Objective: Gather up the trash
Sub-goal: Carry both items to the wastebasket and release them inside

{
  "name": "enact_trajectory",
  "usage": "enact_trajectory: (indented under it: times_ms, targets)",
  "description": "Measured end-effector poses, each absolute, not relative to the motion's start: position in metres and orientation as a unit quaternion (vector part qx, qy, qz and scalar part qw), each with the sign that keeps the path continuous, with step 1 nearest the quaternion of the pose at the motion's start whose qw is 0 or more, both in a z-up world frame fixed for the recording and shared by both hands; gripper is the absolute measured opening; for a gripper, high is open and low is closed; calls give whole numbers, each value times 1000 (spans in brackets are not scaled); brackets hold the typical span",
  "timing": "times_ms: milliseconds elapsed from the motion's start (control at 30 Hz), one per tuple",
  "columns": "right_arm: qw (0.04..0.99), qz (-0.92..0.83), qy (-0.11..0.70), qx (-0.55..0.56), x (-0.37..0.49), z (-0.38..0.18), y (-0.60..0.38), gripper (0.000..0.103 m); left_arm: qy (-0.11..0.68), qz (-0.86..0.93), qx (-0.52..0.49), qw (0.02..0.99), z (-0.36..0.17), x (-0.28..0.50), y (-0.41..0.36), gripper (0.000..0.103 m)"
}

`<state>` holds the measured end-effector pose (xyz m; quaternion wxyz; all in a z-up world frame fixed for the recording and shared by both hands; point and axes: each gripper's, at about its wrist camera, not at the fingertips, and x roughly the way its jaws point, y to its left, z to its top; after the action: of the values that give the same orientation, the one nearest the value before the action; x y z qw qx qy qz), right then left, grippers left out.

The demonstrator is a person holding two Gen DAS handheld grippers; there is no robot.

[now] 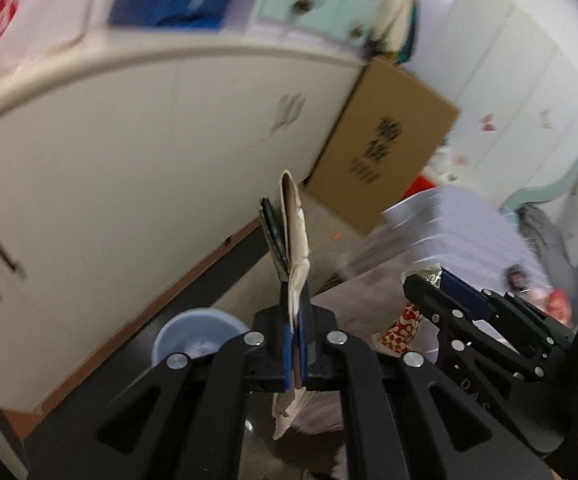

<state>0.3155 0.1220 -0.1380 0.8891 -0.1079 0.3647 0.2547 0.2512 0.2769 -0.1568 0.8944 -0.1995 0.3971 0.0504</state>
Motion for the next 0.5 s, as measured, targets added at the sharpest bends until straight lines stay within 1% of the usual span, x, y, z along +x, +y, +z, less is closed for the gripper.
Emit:
enact_trajectory:
  times_ms: [200, 300, 333, 400, 433, 467, 500]
  targets:
    - [861, 269, 415, -115, 321, -218, 176, 23, 462, 79, -222, 855, -233, 263, 318, 3]
    - [854, 263, 433, -116, 328, -246, 183, 23, 489, 83, -233, 837, -265, 272, 328, 3]
    - [854, 262, 435, -115, 330, -251, 184, 23, 496, 83, -235, 832, -275, 277, 331, 4]
    - [851, 257, 442, -115, 336, -262, 185, 23, 502, 83, -240, 827, -287, 281, 333, 8]
    - [851, 255, 445, -112, 339, -266, 184, 23, 505, 81, -242, 825, -293, 285, 333, 23]
    - [851, 252, 448, -112, 341, -270, 184, 23, 513, 76, -243, 820, -299, 290, 333, 43]
    - [848, 251, 452, -112, 343, -275, 186, 23, 519, 74, -242, 816, -305, 293, 333, 49]
